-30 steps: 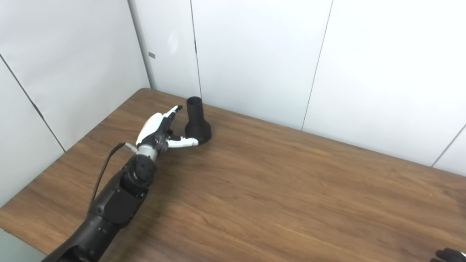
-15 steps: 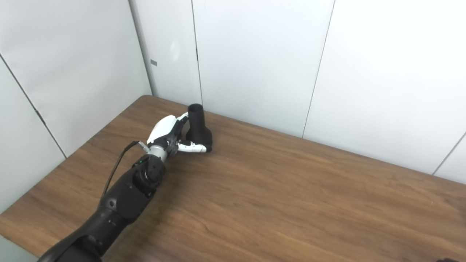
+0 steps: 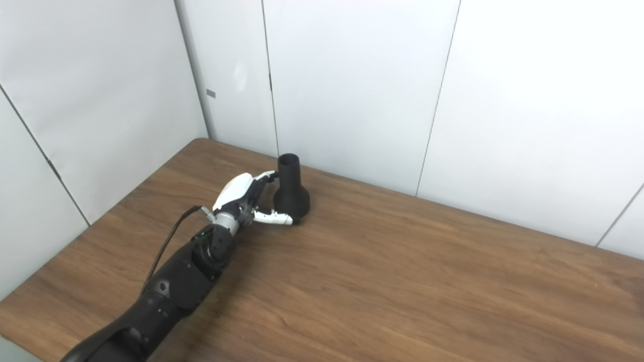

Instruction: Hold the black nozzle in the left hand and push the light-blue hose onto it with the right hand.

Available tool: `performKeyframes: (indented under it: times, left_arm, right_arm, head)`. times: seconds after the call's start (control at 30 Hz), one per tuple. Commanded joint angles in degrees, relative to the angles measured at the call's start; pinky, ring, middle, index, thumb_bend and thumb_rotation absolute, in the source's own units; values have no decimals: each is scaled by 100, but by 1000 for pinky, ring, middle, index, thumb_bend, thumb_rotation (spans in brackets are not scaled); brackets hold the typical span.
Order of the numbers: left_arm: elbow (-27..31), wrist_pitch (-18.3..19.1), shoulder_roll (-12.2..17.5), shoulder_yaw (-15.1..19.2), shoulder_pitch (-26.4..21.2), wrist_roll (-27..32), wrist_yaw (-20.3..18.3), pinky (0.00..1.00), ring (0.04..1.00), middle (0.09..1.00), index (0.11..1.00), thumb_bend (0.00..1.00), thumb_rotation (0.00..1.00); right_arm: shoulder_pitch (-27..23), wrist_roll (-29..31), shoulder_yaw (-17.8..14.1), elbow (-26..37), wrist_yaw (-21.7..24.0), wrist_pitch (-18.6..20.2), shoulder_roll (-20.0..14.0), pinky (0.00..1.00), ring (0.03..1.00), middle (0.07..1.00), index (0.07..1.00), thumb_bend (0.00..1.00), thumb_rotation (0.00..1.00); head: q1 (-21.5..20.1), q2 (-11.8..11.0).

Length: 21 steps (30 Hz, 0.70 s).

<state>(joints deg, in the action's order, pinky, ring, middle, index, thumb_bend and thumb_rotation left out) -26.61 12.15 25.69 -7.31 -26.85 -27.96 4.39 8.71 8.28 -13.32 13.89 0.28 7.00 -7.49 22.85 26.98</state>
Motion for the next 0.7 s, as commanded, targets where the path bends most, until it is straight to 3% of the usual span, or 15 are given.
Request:
performKeyframes:
  times: [0.0,0.17,0.67]
  left_arm:
    - [-53,173,12,-148,98,-38,-243,1000,899,885,904,1000,305]
    - [-358,-79,30,-206,61,-152,-76,1000,902,887,893,1000,309]
    - [-170,-136,42,-631,72,-668,79,1000,845,850,858,1000,362]
  right_arm:
    - [-26,79,-71,249,51,-141,-139,536,639,649,606,312,456]
    - [-4,55,-67,317,34,-84,-155,539,643,653,609,314,449]
    - [62,59,-55,417,14,-37,-185,533,637,647,608,288,429]
  head:
    - [-6,3]
    - [-23,33]
    - [-90,80]
